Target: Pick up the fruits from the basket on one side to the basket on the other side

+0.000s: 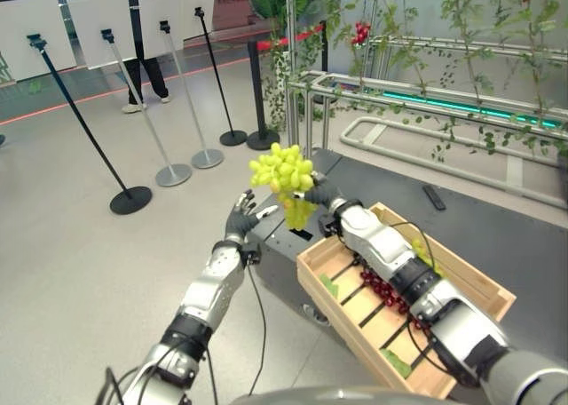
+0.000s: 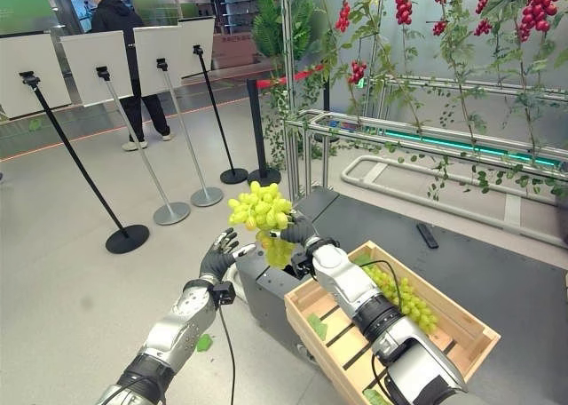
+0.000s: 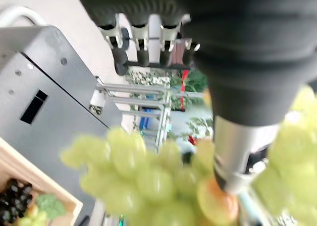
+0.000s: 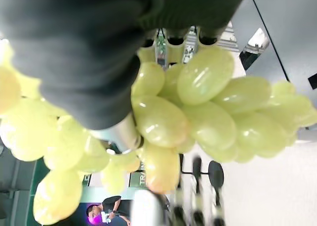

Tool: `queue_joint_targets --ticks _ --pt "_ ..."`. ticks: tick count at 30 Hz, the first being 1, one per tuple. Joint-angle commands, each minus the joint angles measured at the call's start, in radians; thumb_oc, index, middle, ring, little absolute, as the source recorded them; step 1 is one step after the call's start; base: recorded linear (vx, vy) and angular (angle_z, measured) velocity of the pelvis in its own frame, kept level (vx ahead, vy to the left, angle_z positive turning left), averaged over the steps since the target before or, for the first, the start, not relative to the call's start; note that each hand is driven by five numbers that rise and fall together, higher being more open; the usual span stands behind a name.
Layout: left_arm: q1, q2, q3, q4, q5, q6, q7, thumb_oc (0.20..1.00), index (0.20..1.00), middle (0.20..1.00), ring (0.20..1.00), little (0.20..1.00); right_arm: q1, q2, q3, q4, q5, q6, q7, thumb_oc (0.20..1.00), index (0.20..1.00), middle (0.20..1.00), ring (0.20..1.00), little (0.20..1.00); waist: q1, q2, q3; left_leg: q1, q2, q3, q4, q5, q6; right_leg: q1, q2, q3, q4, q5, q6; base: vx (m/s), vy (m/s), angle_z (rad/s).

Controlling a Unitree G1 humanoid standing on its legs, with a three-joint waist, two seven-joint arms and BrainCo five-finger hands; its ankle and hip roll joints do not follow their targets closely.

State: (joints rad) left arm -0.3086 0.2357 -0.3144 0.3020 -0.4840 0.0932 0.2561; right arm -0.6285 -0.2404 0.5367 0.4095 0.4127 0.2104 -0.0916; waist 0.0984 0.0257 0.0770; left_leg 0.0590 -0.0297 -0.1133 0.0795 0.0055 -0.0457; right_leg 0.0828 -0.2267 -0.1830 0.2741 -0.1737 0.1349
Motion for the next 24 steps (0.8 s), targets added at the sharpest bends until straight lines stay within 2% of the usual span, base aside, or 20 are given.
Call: queue_joint_targets --ticks 1,12,24 --pt "-0.12 0.006 -0.041 0.007 0.045 -0.051 -0.014 1.0 1.0 1.0 1.0 1.0 -0.184 0.04 0.004 0.029 0.007 -0.075 0.016 0.2 0.2 0.2 0.2 0.2 -0.006 -0.034 -0.043 -0.007 0.012 0.007 0.075 -0.166 -0.011 0.0 -0.051 -0.021 -0.06 0.04 0.025 0.0 0.0 0.0" --pt "-0.161 -0.009 -0.12 0.004 -0.014 -0.062 -0.081 1.0 1.0 1.0 1.0 1.0 -0.239 0.078 0.062 0.097 0.015 -0.073 0.061 0.2 0.2 0.2 0.2 0.2 -0.005 -0.035 -0.049 -0.004 0.012 0.009 0.073 -0.165 -0.011 0.006 -0.053 -0.02 -0.067 0.045 0.026 0.0 0.0 0.0" --pt "-0.227 -0.008 -0.191 0.058 0.027 -0.041 -0.111 1.0 1.0 1.0 1.0 1.0 -0.283 0.125 0.095 0.145 0.039 -0.078 0.064 0.2 0.2 0.2 0.2 0.2 -0.006 -0.032 -0.05 -0.008 0.008 0.009 0.077 -0.164 -0.009 0.001 -0.054 -0.017 -0.062 0.048 0.027 0.0 0.0 0.0"
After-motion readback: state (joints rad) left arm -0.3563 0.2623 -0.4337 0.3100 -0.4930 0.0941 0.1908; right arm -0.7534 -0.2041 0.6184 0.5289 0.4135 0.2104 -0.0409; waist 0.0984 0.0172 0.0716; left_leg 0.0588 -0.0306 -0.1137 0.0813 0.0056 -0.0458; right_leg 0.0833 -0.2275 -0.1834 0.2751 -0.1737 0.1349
